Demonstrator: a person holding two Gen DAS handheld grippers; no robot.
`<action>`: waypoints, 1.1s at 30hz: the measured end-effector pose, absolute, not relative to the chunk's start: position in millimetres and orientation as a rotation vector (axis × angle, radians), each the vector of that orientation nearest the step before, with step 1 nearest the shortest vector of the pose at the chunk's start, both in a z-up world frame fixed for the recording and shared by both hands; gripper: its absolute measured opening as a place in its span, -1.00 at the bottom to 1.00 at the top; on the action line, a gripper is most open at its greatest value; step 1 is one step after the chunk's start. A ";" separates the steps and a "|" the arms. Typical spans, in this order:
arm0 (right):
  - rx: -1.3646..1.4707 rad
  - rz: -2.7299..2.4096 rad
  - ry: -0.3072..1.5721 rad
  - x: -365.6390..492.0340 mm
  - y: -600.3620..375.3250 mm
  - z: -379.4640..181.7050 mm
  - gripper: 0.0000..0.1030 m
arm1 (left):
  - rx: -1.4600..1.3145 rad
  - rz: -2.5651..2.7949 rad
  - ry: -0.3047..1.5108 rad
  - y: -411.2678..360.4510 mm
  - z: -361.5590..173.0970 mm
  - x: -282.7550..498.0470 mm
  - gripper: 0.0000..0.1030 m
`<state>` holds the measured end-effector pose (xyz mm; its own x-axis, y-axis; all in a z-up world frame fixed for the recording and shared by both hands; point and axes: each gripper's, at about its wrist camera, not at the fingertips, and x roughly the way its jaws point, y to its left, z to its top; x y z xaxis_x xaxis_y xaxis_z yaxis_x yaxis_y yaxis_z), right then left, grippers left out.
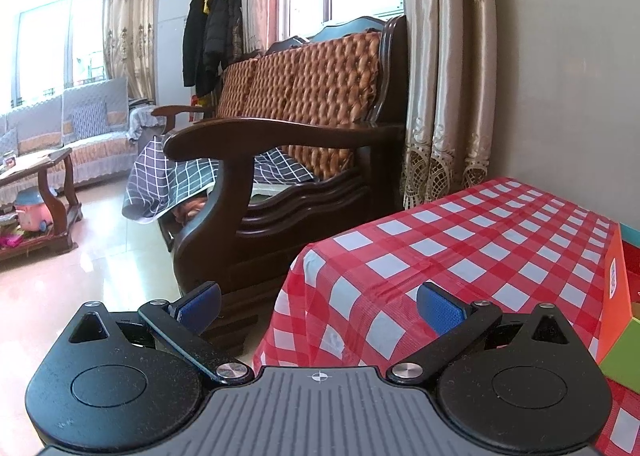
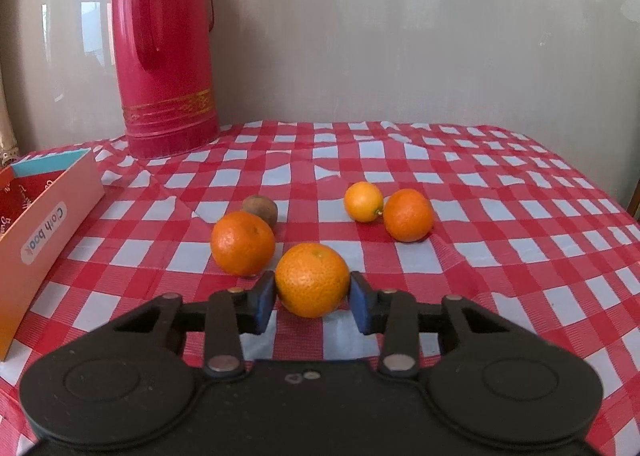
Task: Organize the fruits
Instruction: 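Carry the large orange with the right gripper into the box and release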
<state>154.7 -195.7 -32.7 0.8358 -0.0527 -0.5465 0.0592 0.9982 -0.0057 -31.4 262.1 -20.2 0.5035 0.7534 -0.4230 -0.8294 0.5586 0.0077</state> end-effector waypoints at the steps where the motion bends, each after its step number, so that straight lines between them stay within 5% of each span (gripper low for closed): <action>1: 0.015 -0.059 0.574 153.6 -196.8 -32.1 -0.39 | -0.210 0.964 0.405 262.5 -20.2 -31.6 1.00; 33: 0.016 0.321 0.465 131.7 -93.8 11.6 -0.39 | -0.318 0.974 0.382 276.4 -24.6 -41.9 1.00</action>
<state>131.7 -93.8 11.6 0.8445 0.3076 -0.4384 -0.3005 0.9498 0.0874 -41.9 276.4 -24.6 0.5051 0.7360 -0.4507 -0.8461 0.5254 -0.0903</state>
